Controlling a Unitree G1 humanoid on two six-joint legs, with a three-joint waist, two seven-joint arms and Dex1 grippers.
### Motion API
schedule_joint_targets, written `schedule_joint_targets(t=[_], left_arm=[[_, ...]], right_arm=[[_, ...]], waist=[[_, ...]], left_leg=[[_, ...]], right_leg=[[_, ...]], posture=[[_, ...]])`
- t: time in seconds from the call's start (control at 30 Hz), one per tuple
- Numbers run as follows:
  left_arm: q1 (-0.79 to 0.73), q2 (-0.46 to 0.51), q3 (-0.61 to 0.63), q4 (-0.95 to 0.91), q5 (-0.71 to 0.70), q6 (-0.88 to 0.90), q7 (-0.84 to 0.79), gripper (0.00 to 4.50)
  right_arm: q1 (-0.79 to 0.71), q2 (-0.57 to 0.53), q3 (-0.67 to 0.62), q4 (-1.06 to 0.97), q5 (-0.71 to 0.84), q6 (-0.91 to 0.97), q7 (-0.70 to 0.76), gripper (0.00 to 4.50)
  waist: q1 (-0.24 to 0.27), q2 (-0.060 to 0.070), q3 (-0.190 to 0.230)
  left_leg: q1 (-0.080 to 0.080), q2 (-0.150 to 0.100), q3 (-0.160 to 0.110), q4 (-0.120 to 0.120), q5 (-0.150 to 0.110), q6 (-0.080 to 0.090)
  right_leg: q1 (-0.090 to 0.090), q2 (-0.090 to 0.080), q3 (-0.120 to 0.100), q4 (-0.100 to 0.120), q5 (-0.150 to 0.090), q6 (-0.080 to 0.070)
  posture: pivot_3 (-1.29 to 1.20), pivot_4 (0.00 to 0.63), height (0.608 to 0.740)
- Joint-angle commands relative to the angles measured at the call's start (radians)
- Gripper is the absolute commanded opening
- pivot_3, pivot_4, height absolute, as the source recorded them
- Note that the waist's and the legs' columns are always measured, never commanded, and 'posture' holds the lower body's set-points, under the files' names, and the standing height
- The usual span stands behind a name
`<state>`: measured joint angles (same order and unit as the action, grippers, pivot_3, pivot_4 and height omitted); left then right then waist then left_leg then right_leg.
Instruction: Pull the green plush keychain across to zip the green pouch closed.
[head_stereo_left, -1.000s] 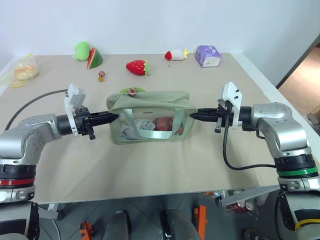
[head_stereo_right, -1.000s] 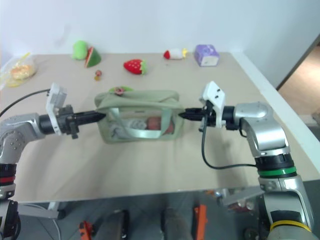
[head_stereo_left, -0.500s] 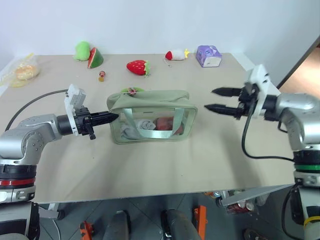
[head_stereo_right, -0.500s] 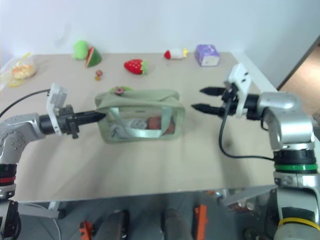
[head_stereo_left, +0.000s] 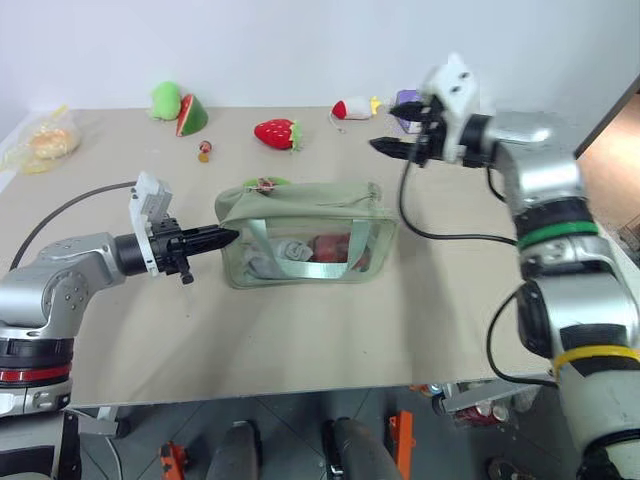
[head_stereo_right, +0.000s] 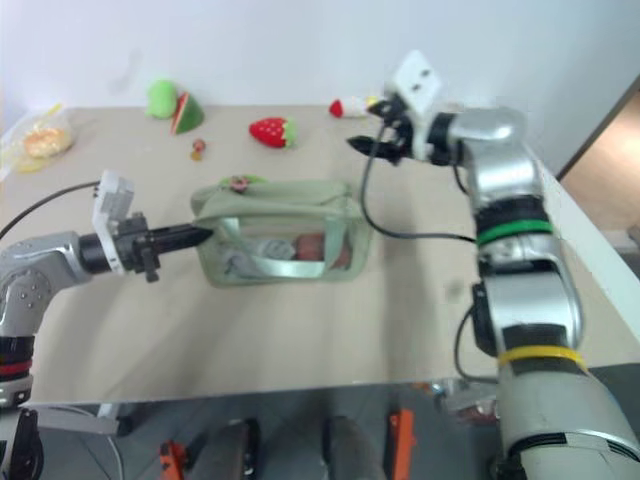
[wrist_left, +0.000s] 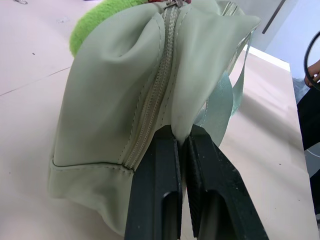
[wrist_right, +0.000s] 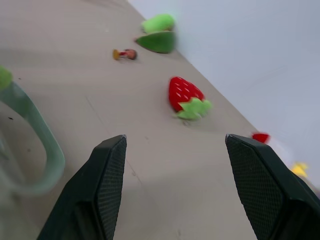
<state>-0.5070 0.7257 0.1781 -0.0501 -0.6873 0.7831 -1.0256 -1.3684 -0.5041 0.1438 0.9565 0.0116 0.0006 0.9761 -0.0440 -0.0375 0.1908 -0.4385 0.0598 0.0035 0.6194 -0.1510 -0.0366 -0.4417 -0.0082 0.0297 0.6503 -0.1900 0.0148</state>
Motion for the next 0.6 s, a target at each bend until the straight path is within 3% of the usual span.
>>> schedule_joint_targets(t=[0.03,0.23,0.5,0.6], left_arm=[[0.014,0.001,0.013,-0.055,-0.022,0.005,0.011,0.0],[0.021,0.014,0.036,-0.081,-0.047,0.026,0.029,0.0],[0.01,0.011,0.056,-0.077,-0.07,0.04,0.048,0.0],[0.007,0.007,0.055,-0.077,-0.07,0.04,0.053,0.0]], right_arm=[[-0.096,0.029,-0.001,0.11,-0.042,-0.091,-0.026,3.26],[-0.165,0.112,-0.002,0.226,-0.072,-0.146,-0.02,3.26],[-0.124,0.152,-0.001,0.191,-0.047,-0.156,0.285,3.26],[-0.107,0.158,-0.004,0.174,-0.041,-0.142,0.335,3.26]], waist=[[0.003,0.0,0.0],[0.001,0.0,0.0],[-0.002,0.0,0.0],[-0.002,0.0,0.0]], left_leg=[[0.0,0.0,0.0,0.0,0.0,0.0],[0.0,0.0,-0.001,-0.002,-0.001,-0.001],[0.0,0.0,-0.001,-0.001,-0.001,-0.001],[0.001,0.0,-0.002,-0.001,-0.001,-0.001]], right_leg=[[0.0,0.0,0.0,0.0,0.0,0.0],[0.0,0.0,-0.001,-0.001,-0.001,0.0],[0.0,0.0,-0.001,0.0,-0.001,0.0],[0.0,0.001,-0.001,0.0,-0.001,0.0]], posture=[[0.0,0.15,0.74],[0.0,0.15,0.74],[0.0,0.15,0.74],[0.0,0.15,0.74]])
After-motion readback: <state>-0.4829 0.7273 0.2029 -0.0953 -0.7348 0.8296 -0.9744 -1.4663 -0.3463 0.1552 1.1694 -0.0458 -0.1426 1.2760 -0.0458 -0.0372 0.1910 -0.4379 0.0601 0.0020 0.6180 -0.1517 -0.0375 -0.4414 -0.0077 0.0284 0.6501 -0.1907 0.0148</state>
